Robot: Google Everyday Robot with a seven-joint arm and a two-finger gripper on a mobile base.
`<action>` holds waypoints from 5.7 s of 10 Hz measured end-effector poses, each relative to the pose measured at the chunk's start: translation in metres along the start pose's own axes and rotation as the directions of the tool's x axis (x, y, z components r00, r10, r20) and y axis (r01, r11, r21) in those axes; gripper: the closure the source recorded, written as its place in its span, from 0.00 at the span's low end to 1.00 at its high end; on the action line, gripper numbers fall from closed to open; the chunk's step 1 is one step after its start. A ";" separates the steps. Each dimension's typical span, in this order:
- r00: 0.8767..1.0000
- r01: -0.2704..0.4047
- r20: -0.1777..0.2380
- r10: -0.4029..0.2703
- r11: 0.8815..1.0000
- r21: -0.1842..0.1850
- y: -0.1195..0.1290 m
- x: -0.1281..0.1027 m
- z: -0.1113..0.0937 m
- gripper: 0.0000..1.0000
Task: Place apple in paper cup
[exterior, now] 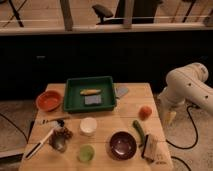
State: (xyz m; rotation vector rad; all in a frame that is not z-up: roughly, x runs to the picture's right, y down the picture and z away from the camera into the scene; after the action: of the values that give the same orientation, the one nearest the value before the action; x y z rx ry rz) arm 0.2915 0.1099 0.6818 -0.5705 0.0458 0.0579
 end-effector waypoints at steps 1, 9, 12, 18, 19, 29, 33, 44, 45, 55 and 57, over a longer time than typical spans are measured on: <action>1.000 0.000 0.000 0.000 1.000 0.000 0.000 0.000 0.000 0.20; 0.989 0.140 -0.045 -0.140 0.990 0.005 -0.001 -0.010 0.027 0.20; 0.983 0.174 -0.059 -0.173 0.985 0.006 -0.004 -0.013 0.029 0.20; 0.959 0.267 -0.095 -0.265 0.964 0.004 -0.009 -0.013 0.049 0.20; 0.954 0.285 -0.099 -0.283 0.959 0.005 -0.010 -0.014 0.052 0.20; 0.903 0.419 -0.115 -0.415 0.908 0.019 -0.020 -0.018 0.084 0.20; 0.878 0.471 -0.108 -0.466 0.881 0.032 -0.026 -0.025 0.096 0.20; 0.826 0.564 -0.056 -0.561 0.823 0.062 -0.040 -0.035 0.125 0.20; 0.821 0.571 -0.051 -0.569 0.818 0.063 -0.040 -0.035 0.128 0.20; 0.781 0.621 -0.001 -0.624 0.778 0.090 -0.055 -0.030 0.147 0.20; 0.778 0.624 0.008 -0.628 0.775 0.095 -0.057 -0.025 0.150 0.20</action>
State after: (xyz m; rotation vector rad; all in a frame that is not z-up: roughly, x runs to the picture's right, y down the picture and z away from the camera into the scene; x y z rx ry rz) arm 0.2749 0.1418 0.8400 -0.4721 -0.1840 -0.5892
